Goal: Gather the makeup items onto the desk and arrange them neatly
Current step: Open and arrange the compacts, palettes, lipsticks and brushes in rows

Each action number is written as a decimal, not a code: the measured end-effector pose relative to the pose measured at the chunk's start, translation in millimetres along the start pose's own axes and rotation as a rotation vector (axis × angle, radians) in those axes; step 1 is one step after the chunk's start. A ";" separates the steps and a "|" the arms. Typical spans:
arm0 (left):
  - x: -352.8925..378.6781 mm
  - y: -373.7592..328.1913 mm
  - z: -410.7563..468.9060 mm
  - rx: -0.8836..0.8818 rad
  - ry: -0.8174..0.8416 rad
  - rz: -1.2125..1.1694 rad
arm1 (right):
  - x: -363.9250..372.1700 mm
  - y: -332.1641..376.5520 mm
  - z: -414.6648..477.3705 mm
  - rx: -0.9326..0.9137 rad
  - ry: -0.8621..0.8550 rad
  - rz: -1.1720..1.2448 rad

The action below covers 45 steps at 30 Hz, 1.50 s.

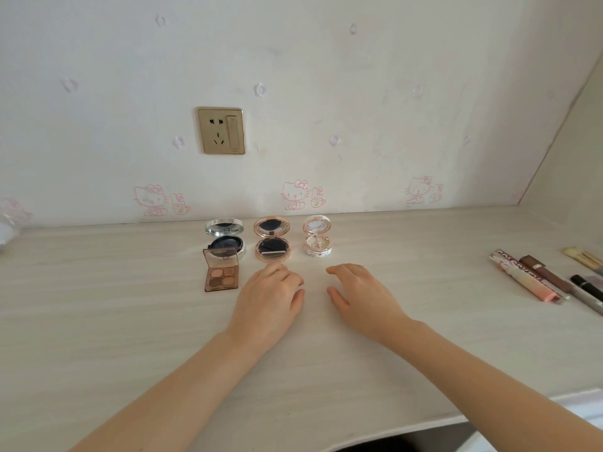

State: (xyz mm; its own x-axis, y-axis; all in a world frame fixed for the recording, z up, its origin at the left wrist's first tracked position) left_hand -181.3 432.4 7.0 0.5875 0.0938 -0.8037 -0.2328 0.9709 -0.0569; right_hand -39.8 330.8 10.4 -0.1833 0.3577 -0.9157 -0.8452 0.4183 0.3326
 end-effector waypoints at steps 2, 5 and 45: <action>6.0 -17.9 6.7 0.009 0.009 -0.038 | -11.5 -17.1 -10.8 0.018 -0.026 -0.023; 17.7 -46.7 20.1 0.061 0.019 -0.084 | -30.3 -45.2 -29.4 0.053 -0.057 -0.068; 211.6 -346.0 287.2 0.108 0.436 -0.425 | -170.6 -400.6 -70.2 0.694 -0.181 -0.380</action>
State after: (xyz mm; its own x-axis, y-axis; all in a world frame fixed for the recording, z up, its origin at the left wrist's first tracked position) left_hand 246.1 179.7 26.7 0.2360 -0.3824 -0.8933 0.0451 0.9226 -0.3831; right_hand 294.8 43.7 17.5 0.1877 0.1918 -0.9633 -0.3190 0.9395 0.1249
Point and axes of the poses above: each hand's wrist, its own z-axis towards the middle knuckle, its own x-axis out of the palm, y = z × x, the point moved 2 cm from there along z, towards the middle knuckle, and after that the axes turned 10 degrees about x, right-handed, at the moved point
